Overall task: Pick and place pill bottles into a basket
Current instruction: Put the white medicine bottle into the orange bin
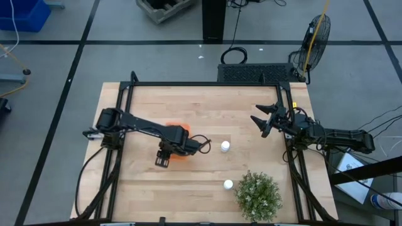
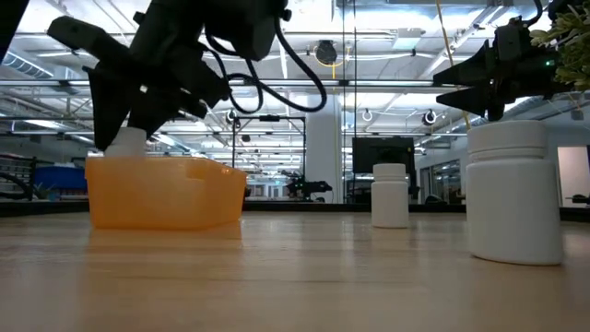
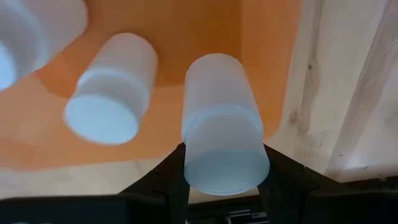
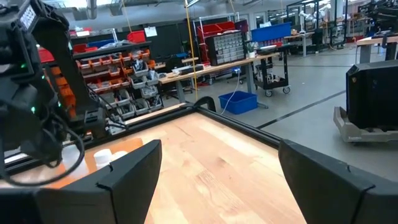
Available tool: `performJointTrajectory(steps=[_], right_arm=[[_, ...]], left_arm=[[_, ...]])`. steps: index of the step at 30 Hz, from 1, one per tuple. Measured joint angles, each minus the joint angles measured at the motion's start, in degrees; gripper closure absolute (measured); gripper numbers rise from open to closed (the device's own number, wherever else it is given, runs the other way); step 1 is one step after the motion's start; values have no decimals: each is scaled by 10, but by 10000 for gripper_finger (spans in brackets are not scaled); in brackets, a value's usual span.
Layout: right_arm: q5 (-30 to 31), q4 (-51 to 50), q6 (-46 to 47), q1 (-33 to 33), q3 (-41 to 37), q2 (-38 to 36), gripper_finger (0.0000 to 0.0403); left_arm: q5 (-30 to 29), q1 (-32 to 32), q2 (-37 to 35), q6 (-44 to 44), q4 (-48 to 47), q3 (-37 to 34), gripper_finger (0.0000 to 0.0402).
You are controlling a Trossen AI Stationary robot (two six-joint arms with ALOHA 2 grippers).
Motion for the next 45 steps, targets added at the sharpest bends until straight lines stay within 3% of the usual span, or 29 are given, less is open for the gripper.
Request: performJointTrajectory(steps=[9, 45], right_arm=[[0, 0, 0, 0, 0, 0, 90], [0, 0, 0, 0, 0, 0, 90]], left_arm=[[12, -9, 36, 16, 26, 0, 246], [13, -11, 34, 12, 80, -26, 246]])
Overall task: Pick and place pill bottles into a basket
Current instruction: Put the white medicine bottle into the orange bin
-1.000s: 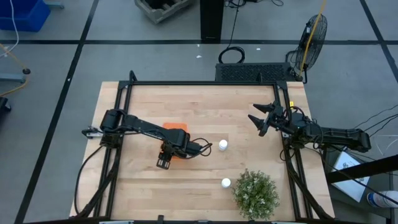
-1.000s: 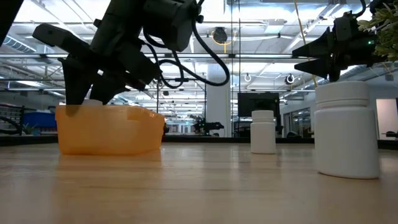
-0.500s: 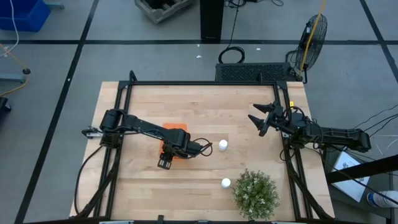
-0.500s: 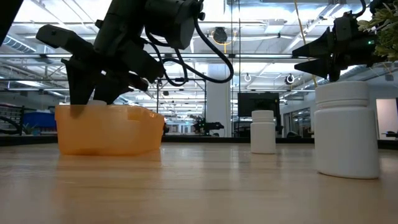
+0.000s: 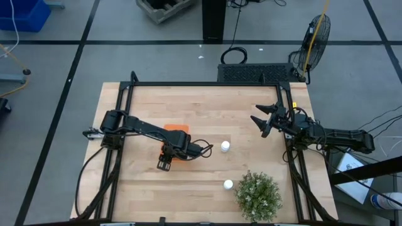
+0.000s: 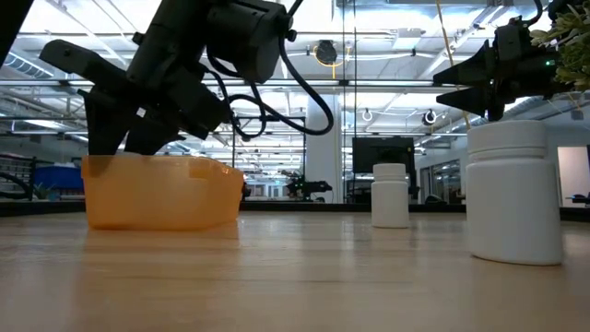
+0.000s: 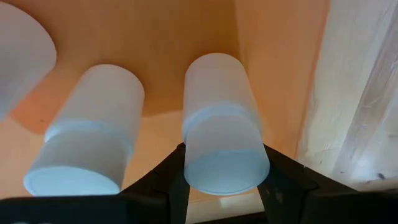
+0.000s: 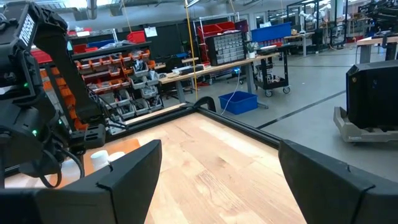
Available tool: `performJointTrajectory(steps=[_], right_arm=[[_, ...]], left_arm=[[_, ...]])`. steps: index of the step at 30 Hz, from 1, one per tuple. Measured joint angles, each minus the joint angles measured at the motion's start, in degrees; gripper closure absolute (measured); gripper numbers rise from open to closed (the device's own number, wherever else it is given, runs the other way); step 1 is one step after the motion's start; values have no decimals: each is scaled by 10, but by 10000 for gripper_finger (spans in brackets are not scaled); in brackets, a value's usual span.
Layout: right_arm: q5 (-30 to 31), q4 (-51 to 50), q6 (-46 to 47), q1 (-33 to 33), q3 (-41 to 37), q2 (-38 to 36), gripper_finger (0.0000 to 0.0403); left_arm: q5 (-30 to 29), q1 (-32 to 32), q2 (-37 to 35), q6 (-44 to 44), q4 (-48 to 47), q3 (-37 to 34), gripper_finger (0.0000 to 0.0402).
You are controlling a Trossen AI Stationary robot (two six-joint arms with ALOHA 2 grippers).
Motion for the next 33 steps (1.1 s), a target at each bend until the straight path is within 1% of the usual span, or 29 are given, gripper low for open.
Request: performJointTrajectory(steps=[6, 7, 8, 12, 14, 17, 20, 23, 29, 33], right_arm=[[0, 0, 0, 0, 0, 0, 90], [0, 0, 0, 0, 0, 0, 90], [0, 0, 0, 0, 0, 0, 90], [0, 0, 0, 0, 0, 0, 90], [0, 0, 0, 0, 0, 0, 90], [0, 0, 0, 0, 0, 0, 90], [0, 0, 0, 0, 0, 0, 90], [0, -3, 0, 0, 0, 0, 90], [1, -5, 2, 0, 0, 0, 90], [1, -6, 2, 0, 0, 0, 90]], left_arm=[[-3, -1, 0, -5, 1, 0, 245], [-3, -3, 0, -10, 0, 0, 237], [-4, -4, 0, -14, -1, -1, 219], [-6, -9, 2, -37, 4, -2, 125], [-6, -11, 2, -55, -1, 1, 86], [-8, -11, 2, -79, 7, 11, 43], [-13, -12, -15, -93, 32, 18, 14], [-37, -14, -48, -103, 64, 20, 6], [-96, -26, -147, -125, 112, 20, 19], [-168, -39, -227, -152, 142, 20, 28]])
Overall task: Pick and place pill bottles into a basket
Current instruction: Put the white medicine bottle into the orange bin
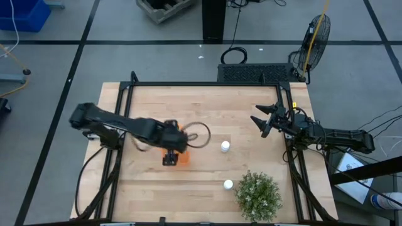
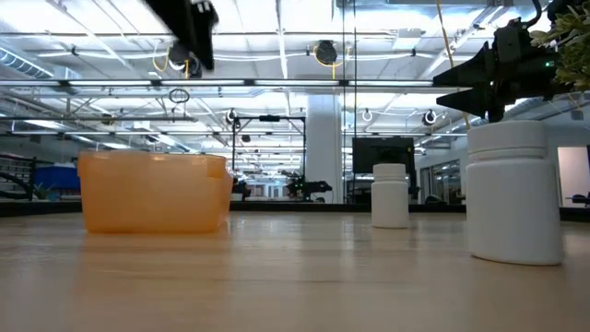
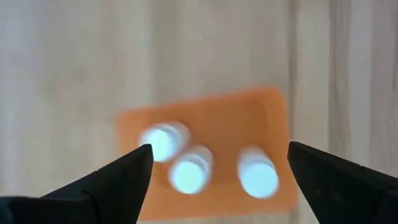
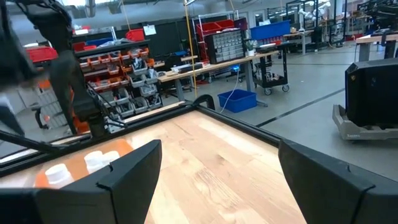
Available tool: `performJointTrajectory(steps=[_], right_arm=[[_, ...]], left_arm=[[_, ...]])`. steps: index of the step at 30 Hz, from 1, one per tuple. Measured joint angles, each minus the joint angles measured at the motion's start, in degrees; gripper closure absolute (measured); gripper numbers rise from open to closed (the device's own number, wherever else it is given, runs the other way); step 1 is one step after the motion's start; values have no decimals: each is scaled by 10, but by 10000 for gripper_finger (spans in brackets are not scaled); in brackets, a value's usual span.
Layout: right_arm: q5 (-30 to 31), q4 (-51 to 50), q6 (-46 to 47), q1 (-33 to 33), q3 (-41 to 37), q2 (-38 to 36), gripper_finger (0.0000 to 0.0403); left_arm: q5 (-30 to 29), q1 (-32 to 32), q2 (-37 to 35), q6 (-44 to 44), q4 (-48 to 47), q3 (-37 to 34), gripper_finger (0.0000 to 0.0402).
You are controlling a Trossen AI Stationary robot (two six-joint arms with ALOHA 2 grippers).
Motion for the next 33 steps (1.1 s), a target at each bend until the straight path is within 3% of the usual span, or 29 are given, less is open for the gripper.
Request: performJointTrajectory(steps=[6, 9, 14, 20, 33], right_arm=[[0, 1, 0, 0, 0, 0, 90], [0, 1, 0, 0, 0, 0, 90], [-3, 5, 0, 0, 0, 0, 90], [-41, 10, 0, 0, 0, 0, 90], [-51, 12, -3, 0, 0, 0, 90]], left_arm=[[-177, -52, -152, -10, 146, -72, 34], [-241, -78, -238, 3, 240, -162, 31], [-299, -99, -368, -5, 376, -335, 26], [-317, -98, -466, -29, 525, -484, 26], [-319, -98, -491, -33, 585, -582, 35]])
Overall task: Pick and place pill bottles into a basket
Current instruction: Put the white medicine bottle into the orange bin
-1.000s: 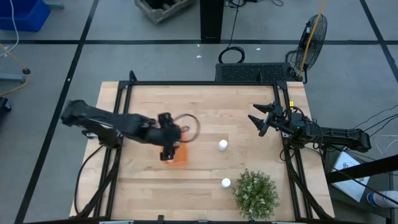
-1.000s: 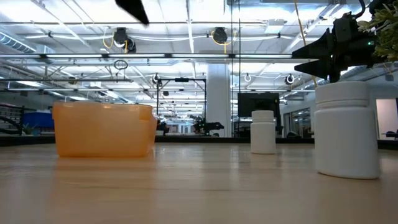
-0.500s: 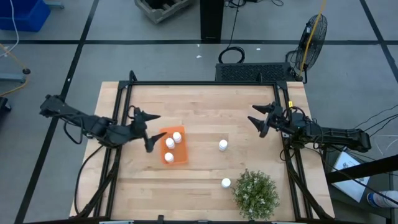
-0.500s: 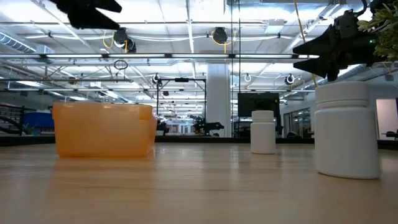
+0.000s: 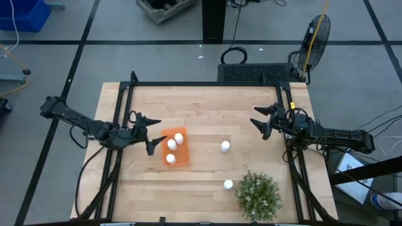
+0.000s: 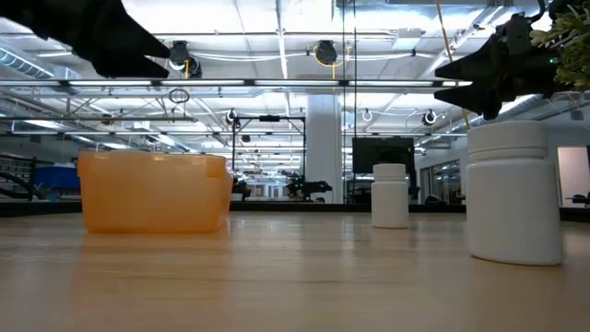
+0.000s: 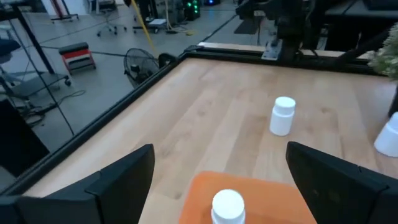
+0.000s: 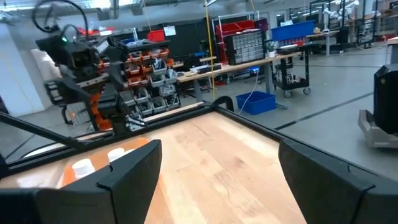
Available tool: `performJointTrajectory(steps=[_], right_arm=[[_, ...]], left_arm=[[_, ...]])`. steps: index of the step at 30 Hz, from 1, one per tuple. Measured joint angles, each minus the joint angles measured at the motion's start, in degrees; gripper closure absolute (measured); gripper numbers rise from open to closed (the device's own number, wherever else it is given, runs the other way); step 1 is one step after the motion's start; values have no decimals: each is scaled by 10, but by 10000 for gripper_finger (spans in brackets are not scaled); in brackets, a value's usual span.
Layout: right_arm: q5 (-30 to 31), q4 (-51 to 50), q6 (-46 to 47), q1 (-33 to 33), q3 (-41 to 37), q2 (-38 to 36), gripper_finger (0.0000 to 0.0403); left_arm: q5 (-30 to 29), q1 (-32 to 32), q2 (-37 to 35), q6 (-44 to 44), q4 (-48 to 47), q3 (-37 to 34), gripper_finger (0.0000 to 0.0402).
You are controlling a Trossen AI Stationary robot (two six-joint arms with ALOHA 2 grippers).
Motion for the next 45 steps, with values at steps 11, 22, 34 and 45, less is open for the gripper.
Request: performJointTrajectory(steps=[11, 22, 34, 45], right_arm=[[-40, 0, 15, 0, 0, 0, 90], [-87, -130, 117, 0, 36, 16, 90], [-65, -311, 101, 2, 275, 247, 90], [-20, -459, 108, 68, 491, 546, 90]], left_arm=[[-12, 0, 0, 19, 255, -150, 51], [25, -2, 0, 32, 274, -161, 68], [23, -2, -33, 64, 271, -161, 73], [24, -2, -83, 52, 214, -161, 65]])
